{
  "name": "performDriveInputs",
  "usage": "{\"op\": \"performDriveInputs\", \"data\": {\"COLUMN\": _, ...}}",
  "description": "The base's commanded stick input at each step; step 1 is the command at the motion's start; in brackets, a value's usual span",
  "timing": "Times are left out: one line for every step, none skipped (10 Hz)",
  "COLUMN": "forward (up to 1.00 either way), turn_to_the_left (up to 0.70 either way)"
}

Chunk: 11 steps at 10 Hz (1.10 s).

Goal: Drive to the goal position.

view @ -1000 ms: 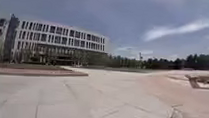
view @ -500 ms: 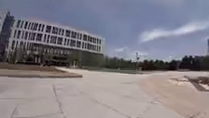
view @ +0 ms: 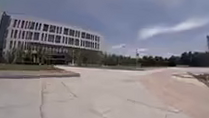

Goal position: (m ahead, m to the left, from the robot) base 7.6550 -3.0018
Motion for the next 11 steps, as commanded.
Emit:
{"op": "performDriveInputs", "data": {"forward": 1.0, "turn_to_the_left": 0.0}}
{"op": "performDriveInputs", "data": {"forward": 1.0, "turn_to_the_left": 0.0}}
{"op": "performDriveInputs", "data": {"forward": 1.0, "turn_to_the_left": 0.0}}
{"op": "performDriveInputs", "data": {"forward": 1.0, "turn_to_the_left": 0.0}}
{"op": "performDriveInputs", "data": {"forward": 1.0, "turn_to_the_left": 0.0}}
{"op": "performDriveInputs", "data": {"forward": 1.0, "turn_to_the_left": 0.0}}
{"op": "performDriveInputs", "data": {"forward": 1.0, "turn_to_the_left": 0.0}}
{"op": "performDriveInputs", "data": {"forward": 1.0, "turn_to_the_left": 0.0}}
{"op": "performDriveInputs", "data": {"forward": 1.0, "turn_to_the_left": 0.0}}
{"op": "performDriveInputs", "data": {"forward": 1.0, "turn_to_the_left": 0.0}}
{"op": "performDriveInputs", "data": {"forward": 1.0, "turn_to_the_left": 0.0}}
